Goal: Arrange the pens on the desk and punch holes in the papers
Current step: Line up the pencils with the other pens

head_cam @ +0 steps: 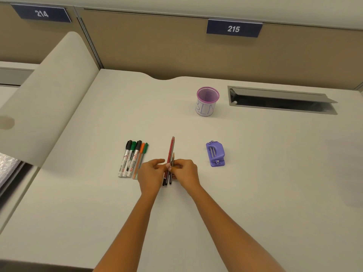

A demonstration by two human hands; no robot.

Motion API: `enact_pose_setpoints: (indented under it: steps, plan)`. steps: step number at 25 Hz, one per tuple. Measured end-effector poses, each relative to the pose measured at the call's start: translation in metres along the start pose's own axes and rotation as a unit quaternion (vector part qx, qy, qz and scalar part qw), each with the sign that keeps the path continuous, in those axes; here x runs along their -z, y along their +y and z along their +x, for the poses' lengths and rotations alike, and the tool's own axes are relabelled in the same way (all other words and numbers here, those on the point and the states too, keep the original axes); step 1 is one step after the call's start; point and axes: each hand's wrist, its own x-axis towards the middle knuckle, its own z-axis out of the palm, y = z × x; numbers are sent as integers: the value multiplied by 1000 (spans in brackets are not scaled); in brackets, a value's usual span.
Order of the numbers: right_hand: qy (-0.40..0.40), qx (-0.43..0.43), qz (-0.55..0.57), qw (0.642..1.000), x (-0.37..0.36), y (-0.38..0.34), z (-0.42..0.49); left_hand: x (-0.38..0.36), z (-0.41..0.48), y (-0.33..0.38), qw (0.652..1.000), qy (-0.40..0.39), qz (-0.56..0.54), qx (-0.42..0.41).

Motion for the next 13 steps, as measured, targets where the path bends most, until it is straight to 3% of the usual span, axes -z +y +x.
enact_pose_setpoints:
  steps: [6,13]
  plan:
    - [-35,-53,-135,989,-31,-21,11,18,8,0,990,34,132,29]
    - [-30,-78,-170,982,-49,-30,18,24,5,-2,972,59,227,-5]
